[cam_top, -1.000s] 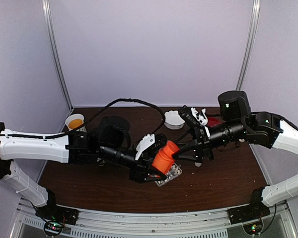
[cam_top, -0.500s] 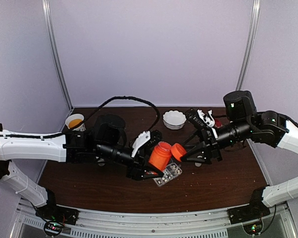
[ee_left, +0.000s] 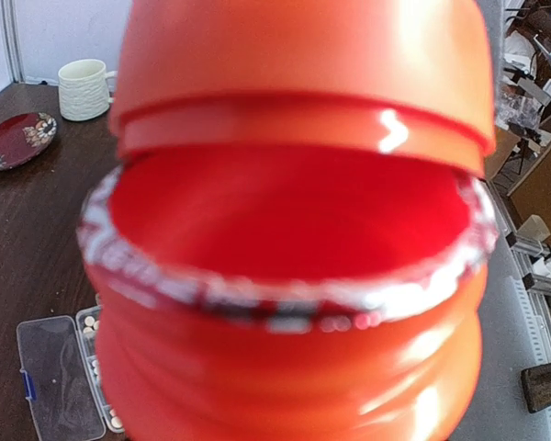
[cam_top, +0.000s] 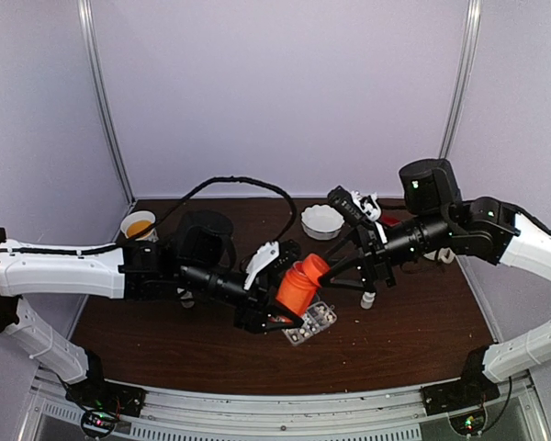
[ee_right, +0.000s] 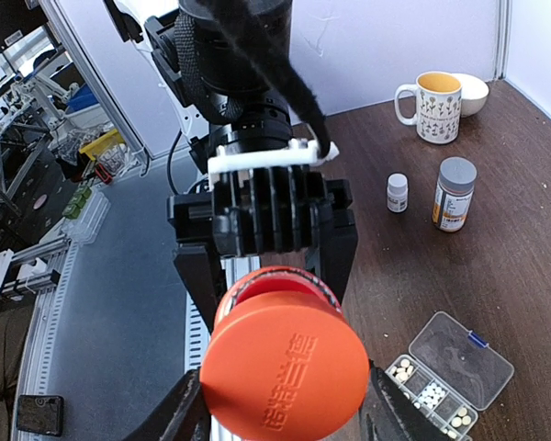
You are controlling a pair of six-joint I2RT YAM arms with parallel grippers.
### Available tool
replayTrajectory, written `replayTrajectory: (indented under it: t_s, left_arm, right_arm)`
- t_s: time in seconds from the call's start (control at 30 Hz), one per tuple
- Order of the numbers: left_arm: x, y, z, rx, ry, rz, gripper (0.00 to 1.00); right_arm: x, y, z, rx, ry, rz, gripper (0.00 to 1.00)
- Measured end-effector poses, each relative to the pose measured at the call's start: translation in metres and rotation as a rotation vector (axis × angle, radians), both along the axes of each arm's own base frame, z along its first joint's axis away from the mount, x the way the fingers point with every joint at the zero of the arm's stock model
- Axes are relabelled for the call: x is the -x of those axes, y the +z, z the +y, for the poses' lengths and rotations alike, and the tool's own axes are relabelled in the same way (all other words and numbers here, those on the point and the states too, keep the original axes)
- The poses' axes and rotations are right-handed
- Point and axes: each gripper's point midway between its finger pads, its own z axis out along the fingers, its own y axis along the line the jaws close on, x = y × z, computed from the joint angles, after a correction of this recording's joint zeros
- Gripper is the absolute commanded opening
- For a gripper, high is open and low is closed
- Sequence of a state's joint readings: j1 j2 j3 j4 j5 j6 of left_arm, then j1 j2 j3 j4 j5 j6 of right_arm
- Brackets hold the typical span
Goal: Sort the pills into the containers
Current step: Close the lid of the pill bottle on the pill bottle.
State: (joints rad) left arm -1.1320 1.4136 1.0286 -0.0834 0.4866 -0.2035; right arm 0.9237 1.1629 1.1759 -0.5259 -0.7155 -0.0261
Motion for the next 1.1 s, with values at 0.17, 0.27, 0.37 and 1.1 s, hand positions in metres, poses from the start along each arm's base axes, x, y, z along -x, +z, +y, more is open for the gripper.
replayTrajectory:
  t_s: [0.17, 0.27, 0.37, 1.1]
  left_arm:
    - [0.001, 0.008, -0.004, 0.017, -0.020, -0.005, 0.05]
    - [0.001, 0.013, -0.006, 0.012, -0.029, -0.012, 0.05]
    - [0.003, 0.009, -0.003, -0.018, -0.039, -0.007, 0.04]
    - [0.008, -0.013, 0.005, -0.106, -0.050, -0.030, 0.16]
  right_arm:
    - [-0.004, 0.010, 0.007, 0.023, 0.023, -0.009, 0.00]
    - [-0.004, 0.013, 0.011, 0.065, 0.064, -0.017, 0.00]
    - [-0.002, 0.009, 0.011, 0.124, 0.105, -0.016, 0.00]
    - [0.011, -0.018, 0.011, 0.168, 0.192, -0.044, 0.00]
